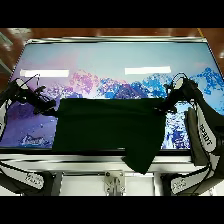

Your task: Fold the shirts.

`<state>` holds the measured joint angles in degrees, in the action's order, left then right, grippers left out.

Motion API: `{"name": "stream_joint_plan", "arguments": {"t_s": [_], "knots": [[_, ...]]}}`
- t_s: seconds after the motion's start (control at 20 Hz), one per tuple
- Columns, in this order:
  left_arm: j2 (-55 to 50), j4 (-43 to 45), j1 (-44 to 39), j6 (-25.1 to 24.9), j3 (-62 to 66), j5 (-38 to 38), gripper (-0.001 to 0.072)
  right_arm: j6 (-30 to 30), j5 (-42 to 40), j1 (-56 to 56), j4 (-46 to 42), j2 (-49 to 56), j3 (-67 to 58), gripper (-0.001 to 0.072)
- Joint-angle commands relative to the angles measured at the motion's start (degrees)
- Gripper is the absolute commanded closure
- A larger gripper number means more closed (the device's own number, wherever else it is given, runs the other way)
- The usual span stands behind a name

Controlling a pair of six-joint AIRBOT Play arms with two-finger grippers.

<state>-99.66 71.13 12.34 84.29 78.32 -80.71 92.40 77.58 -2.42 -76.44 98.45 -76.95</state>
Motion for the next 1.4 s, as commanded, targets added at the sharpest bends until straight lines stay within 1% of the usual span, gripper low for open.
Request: {"name": "stream_joint_plan", "arguments": {"t_s": [0.0,0.05,0.1,0.15,0.2,0.25,0.4,0.5,0.55,0.6,0.65,0.75,0.85,0.9,1.05,1.15,1.2,1.35], "knots": [[-0.72,0.46,-0.15,0.44,0.07,-0.31,0.0667,1.29,0.42,0.09,-0.20,0.31,0.70,0.0615],[-0.63,0.44,-0.02,0.42,0.13,-0.74,0.0655,1.22,-0.09,-0.09,-0.13,0.22,0.68,0.0471],[-0.44,0.46,0.28,0.20,0.44,-1.84,0.0590,0.61,-0.17,-0.35,-0.17,-0.20,0.42,0.0245],[0.02,0.48,0.81,0.20,0.92,-3.06,0.0472,-0.63,0.26,-0.74,-0.11,-1.01,-0.15,0.0168],[0.81,0.48,1.57,0.22,1.64,-4.55,0.0330,-1.70,1.22,-1.25,-0.46,-2.40,-1.09,0.0160],[2.10,0.48,2.64,0.22,2.47,-6.23,0.0231,-3.08,2.62,-2.03,-0.94,-4.09,-2.21,0.0160],[8.52,0.50,6.86,-1.33,2.56,-10.82,0.0225,-6.05,9.35,-7.08,-5.07,-11.17,-3.67,0.0160],[13.73,0.48,10.29,-2.40,-1.57,-12.59,0.0218,-9.27,15.52,-12.28,-8.44,-14.91,-3.21,0.0159],[16.72,0.48,11.98,-2.95,-6.01,-12.44,0.0143,-10.16,16.81,-15.47,-9.03,-16.85,-1.79,0.0159],[20.02,0.48,13.79,-4.17,-12.33,-11.74,0.0072,-9.86,15.56,-19.10,-7.06,-18.99,0.52,0.0159],[22.95,0.48,15.56,-4.90,-18.80,-10.03,0.0071,-10.16,13.88,-22.64,-4.33,-21.18,3.67,0.0159],[27.69,0.15,18.62,-5.97,-31.17,-4.20,0.0071,-11.45,11.54,-27.78,-1.03,-23.96,9.70,0.0159],[29.29,-1.68,20.09,-8.92,-39.32,-0.48,0.0071,-12.41,10.82,-30.27,0.57,-24.33,13.84,0.0159],[29.20,-2.36,20.20,-9.27,-41.94,0.92,0.0071,-12.87,10.23,-30.34,0.55,-24.35,15.26,0.0159],[29.11,-5.55,20.13,-9.35,-47.01,6.40,0.0072,-13.25,7.69,-30.32,1.92,-24.33,18.10,0.0159],[29.09,-9.31,20.13,-10.93,-48.92,9.11,0.0072,-13.55,6.49,-30.27,2.29,-24.35,18.95,0.0159],[28.94,-10.62,20.13,-11.32,-49.29,9.77,0.0072,-13.66,6.23,-30.27,2.34,-24.33,18.99,0.0159],[27.63,-10.99,19.21,-11.41,-49.37,10.23,0.0073,-13.70,5.70,-30.27,2.56,-24.33,18.99,0.0159]]}}
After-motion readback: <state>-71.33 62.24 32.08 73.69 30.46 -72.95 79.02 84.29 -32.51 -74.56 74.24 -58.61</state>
